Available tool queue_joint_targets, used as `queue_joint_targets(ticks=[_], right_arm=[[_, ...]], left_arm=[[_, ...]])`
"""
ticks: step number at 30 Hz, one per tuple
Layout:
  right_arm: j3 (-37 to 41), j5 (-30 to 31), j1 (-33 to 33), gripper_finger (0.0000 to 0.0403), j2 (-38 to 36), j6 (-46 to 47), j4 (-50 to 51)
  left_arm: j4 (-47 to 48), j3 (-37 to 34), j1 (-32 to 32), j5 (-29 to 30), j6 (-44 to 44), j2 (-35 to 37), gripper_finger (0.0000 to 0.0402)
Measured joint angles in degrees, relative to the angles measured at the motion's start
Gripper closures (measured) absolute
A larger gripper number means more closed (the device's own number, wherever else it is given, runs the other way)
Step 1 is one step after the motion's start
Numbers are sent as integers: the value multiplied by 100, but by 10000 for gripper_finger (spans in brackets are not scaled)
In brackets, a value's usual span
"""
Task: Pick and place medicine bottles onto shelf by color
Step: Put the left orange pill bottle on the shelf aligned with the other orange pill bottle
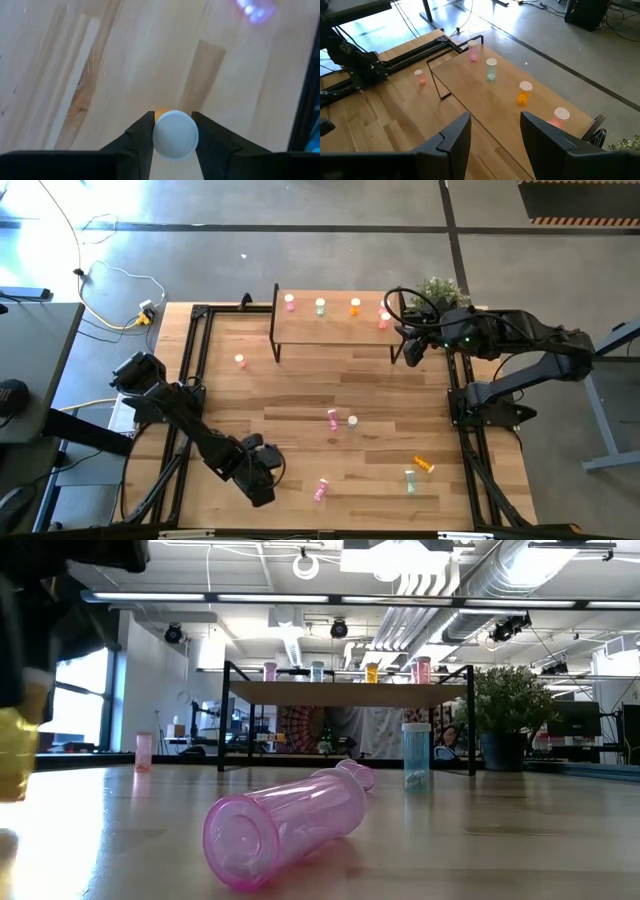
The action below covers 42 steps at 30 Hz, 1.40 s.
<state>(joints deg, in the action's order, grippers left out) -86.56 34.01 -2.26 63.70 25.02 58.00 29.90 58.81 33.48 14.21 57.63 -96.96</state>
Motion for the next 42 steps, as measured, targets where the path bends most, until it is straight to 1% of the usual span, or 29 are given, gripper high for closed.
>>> queue_joint_targets(ticks=[5, 11, 18, 22, 25, 34, 38, 42], right_arm=[[0, -28, 0, 242, 0, 2, 0], [0, -445, 2, 242, 0, -149, 1], [1, -520, 2, 242, 9, -256, 0], [1, -516, 2, 242, 9, -256, 0], [0, -513, 2, 242, 9, -159, 0], [2, -524, 2, 242, 9, 303, -2], [7, -703, 4, 242, 100, -93, -123], [7, -1278, 32, 242, 287, -815, -626]], left_arm=[[15, 317, -395, -13, -452, 141, 286], [-11, 905, -1293, -330, -1415, 226, 285], [22, 1638, -2485, -398, -2971, 224, 285], [47, 2038, -3228, -771, -3862, 222, 284], [316, 2310, -3737, -965, -4485, 222, 284], [1383, 3136, -5029, -972, -6094, 222, 284], [1737, 3431, -5384, -1079, -6621, 222, 284], [1818, 3628, -5545, -1448, -7008, 222, 284]])
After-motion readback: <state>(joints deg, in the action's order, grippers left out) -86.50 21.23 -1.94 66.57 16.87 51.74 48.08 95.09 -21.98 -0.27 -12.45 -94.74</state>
